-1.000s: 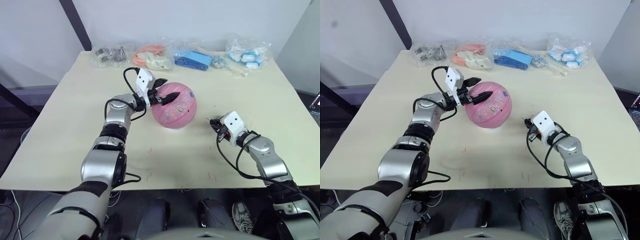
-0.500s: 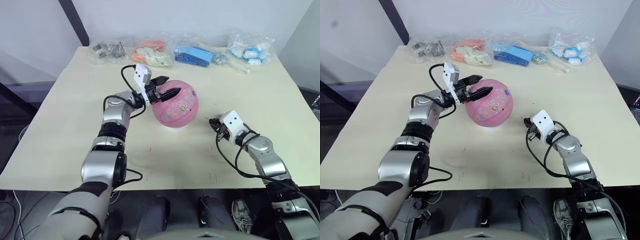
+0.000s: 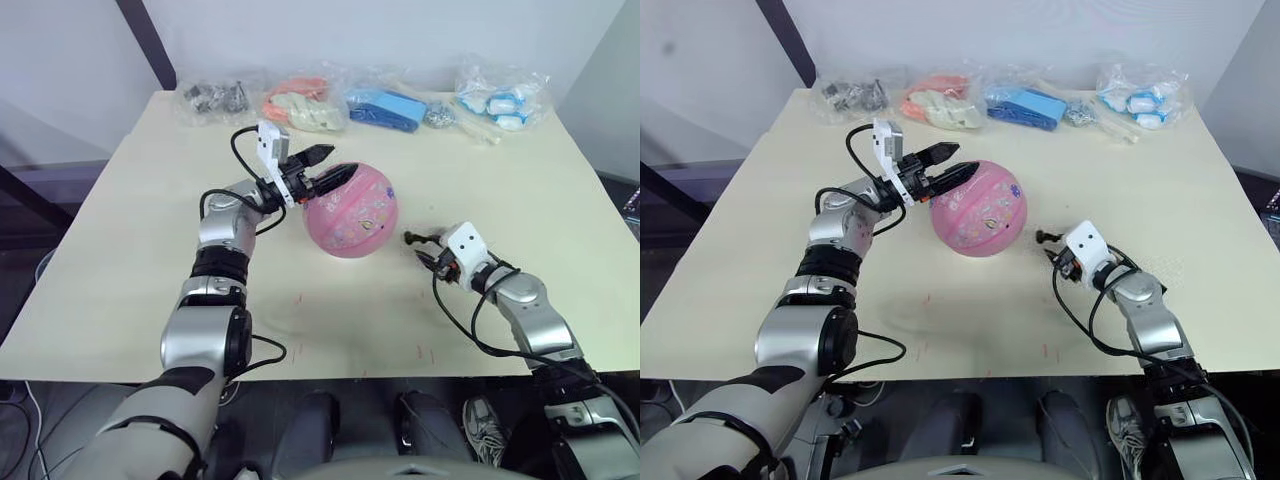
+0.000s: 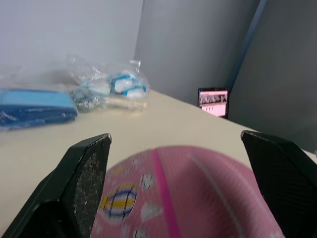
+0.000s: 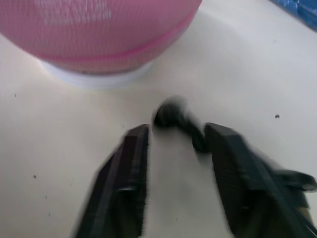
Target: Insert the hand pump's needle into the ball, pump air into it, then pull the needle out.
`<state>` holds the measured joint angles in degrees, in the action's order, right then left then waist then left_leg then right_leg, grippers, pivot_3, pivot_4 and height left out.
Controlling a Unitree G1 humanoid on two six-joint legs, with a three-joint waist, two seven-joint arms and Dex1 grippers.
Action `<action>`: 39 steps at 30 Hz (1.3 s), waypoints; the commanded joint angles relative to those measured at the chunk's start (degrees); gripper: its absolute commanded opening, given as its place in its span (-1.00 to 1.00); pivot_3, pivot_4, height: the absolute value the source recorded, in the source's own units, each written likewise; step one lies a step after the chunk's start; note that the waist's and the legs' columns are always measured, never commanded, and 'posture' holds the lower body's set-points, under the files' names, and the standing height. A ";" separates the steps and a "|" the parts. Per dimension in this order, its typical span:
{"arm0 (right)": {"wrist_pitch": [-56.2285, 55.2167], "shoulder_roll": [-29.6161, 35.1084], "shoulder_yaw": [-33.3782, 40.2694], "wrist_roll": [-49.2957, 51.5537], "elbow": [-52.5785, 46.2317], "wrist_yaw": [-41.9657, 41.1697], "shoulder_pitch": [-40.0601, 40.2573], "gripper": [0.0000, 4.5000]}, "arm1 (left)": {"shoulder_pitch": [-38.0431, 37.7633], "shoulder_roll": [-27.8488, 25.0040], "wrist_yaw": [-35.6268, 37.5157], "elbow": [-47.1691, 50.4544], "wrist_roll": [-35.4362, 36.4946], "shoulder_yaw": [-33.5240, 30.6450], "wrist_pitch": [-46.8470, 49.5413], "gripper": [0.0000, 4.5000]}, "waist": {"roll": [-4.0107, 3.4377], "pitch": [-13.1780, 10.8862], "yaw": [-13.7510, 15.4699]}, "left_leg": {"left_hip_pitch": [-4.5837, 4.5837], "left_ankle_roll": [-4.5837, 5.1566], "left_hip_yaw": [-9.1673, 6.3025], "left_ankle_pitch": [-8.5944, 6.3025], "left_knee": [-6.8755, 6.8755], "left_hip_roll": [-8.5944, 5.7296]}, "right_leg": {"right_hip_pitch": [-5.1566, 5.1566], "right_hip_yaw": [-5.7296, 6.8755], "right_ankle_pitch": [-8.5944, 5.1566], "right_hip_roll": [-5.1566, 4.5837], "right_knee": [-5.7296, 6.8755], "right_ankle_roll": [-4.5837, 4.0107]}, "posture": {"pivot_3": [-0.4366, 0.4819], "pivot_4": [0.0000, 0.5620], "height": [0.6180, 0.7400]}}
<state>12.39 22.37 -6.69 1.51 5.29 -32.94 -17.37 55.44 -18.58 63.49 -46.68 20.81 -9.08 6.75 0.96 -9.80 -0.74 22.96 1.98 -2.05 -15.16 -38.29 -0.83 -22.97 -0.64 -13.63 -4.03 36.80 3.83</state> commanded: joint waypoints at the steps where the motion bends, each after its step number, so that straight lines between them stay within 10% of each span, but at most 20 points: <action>1: -0.95 0.65 1.20 0.45 -0.53 -0.09 -0.09 0.81 | 0.57 -1.01 0.46 3.89 1.84 -1.46 -0.19 1.00 | 0.00 0.00 -0.02 | 0.06 -0.01 0.03 0.01 0.00 0.00 | -0.10 -0.05 0.00 0.00 0.03 0.00 | -0.05 -0.47 1.00; 15: -5.66 1.34 6.94 7.23 -6.19 -2.48 1.98 0.99 | -3.46 -5.43 3.24 18.33 8.52 -3.53 6.47 1.00 | 0.01 -0.02 -0.09 | 0.07 -0.04 0.09 0.02 -0.01 0.03 | -0.16 -0.15 0.01 0.01 0.06 0.00 | -0.05 -0.47 1.00; 39: -14.27 9.25 22.29 25.71 -8.17 -20.12 20.83 0.99 | -54.62 -15.80 -5.58 52.90 12.35 -14.80 9.11 1.00 | -0.07 -0.03 0.05 | -0.12 -0.03 0.23 -0.01 0.05 0.26 | -0.14 -0.35 0.04 -0.09 0.16 -0.08 | -0.05 -0.47 1.00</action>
<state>-0.58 30.71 13.18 25.28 -2.43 -50.81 2.59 2.21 -33.21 58.27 2.41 33.04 -21.99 17.01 0.89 -9.83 -0.69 22.83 1.95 -1.82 -15.18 -38.25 -0.56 -23.10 -0.98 -13.59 -4.15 36.96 3.75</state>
